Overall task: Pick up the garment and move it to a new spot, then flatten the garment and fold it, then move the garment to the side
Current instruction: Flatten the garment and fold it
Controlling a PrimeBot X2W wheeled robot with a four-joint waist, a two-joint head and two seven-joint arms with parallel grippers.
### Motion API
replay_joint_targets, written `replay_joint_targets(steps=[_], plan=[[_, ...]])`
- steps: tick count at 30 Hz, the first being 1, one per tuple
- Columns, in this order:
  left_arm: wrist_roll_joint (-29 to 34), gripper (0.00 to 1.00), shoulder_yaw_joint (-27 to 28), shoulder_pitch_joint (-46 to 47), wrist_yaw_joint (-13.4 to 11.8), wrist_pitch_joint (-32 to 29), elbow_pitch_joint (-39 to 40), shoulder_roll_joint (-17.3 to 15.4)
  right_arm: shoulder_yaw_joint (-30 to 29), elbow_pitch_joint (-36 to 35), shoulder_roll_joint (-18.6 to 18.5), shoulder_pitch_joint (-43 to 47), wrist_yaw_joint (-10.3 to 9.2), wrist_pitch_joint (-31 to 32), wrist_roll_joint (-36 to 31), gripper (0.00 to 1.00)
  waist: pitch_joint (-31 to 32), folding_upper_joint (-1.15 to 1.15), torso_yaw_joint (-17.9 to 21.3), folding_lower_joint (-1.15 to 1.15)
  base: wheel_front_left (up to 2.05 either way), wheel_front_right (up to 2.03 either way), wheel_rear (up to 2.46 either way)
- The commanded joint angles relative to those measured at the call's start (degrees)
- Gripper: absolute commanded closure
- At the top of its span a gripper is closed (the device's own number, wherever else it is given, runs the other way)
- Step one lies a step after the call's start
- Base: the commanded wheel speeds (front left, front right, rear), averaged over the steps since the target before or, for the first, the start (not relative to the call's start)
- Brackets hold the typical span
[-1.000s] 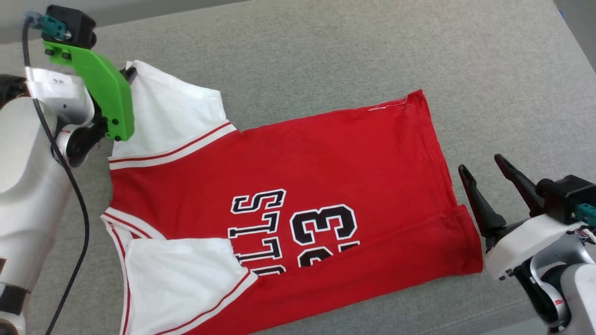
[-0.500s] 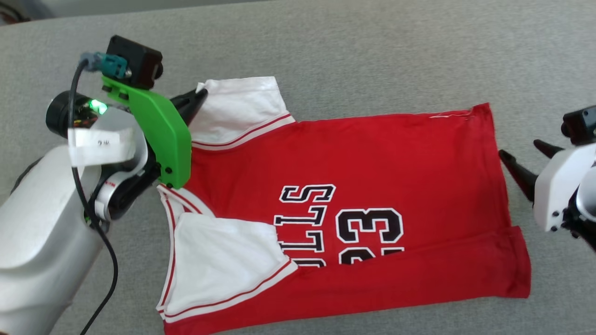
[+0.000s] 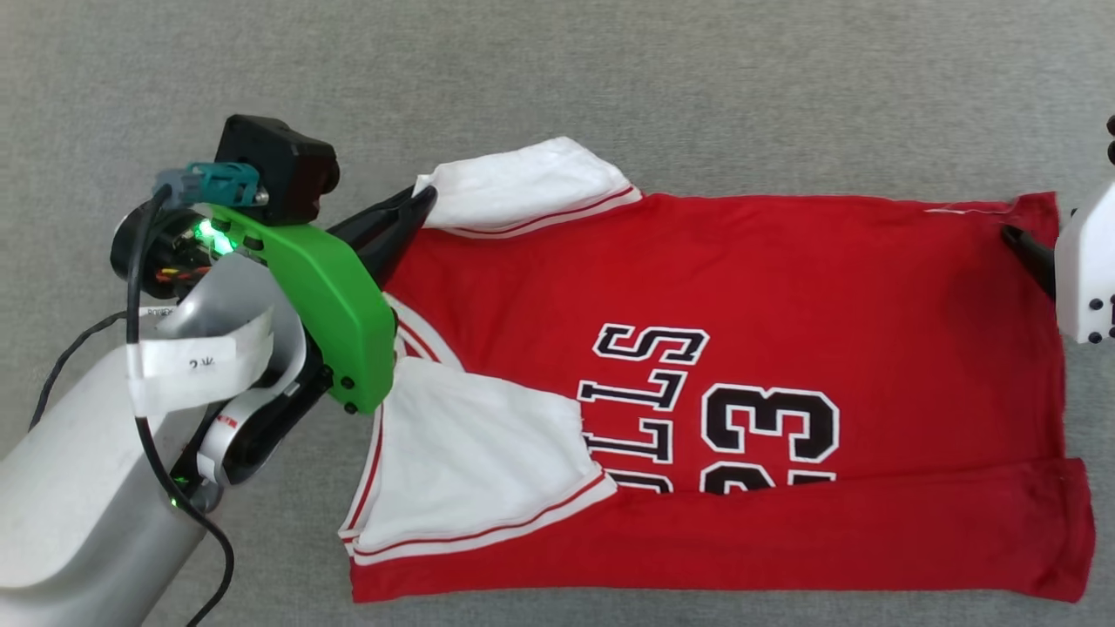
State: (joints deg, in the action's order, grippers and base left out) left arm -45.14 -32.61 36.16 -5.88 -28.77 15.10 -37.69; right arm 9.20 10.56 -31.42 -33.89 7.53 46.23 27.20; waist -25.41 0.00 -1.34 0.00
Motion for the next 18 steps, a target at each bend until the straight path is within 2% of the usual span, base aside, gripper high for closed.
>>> replay_joint_targets(steps=[1, 9, 10, 11, 12, 13, 18], plan=[[0.36, 1.0, 0.07, -0.91, -0.33, 0.45, 0.55, 0.04, 0.04, 1.0, -0.15, -1.0, -0.04, 0.04, -0.6, 0.0, -1.53, 0.0, -1.88, 0.0, 0.0, 0.0, 0.0], [0.95, 1.0, -0.24, -1.48, -0.64, 1.36, 1.28, 0.13, 1.13, 5.72, 0.04, -1.02, -0.04, 0.33, -1.54, 0.0, -2.05, 0.0, -3.07, 0.0, 0.0, 0.0, 0.0], [0.87, 1.0, -0.29, -1.69, -0.63, 1.42, 1.13, 0.1, 1.26, 6.12, 0.18, -0.89, -0.04, 0.27, -1.2, 0.18, -2.0, 0.0, -3.08, 0.0, 0.0, 0.0, 0.0], [0.82, 1.0, -0.31, -1.85, -0.61, 1.51, 1.02, 0.08, 1.35, 6.38, 0.23, -0.83, -0.04, 0.16, -1.02, 0.59, -1.93, 0.0, -3.08, 0.0, 0.0, 0.0, 0.0], [0.77, 1.0, -0.34, -2.07, -0.58, 1.66, 0.87, 0.05, 1.39, 6.61, 0.2, -0.83, -0.04, -0.3, -0.97, 0.84, -1.81, 0.0, -3.07, 0.0, 0.0, 0.0, 0.0], [0.75, 1.0, -0.36, -2.23, -0.56, 1.77, 0.71, 0.0, 1.47, 6.75, 0.08, -0.84, -0.04, -0.88, -1.11, 1.0, -1.66, 0.0, -3.07, 0.0, 0.0, 0.0, 0.0], [0.14, 1.0, -0.01, -3.17, -0.71, 2.86, -0.53, 0.26, 1.35, 7.49, -0.46, -1.11, -0.04, -5.93, -1.66, 1.0, -0.23, 0.0, -3.08, 0.0, 0.0, 0.0, 0.0]])
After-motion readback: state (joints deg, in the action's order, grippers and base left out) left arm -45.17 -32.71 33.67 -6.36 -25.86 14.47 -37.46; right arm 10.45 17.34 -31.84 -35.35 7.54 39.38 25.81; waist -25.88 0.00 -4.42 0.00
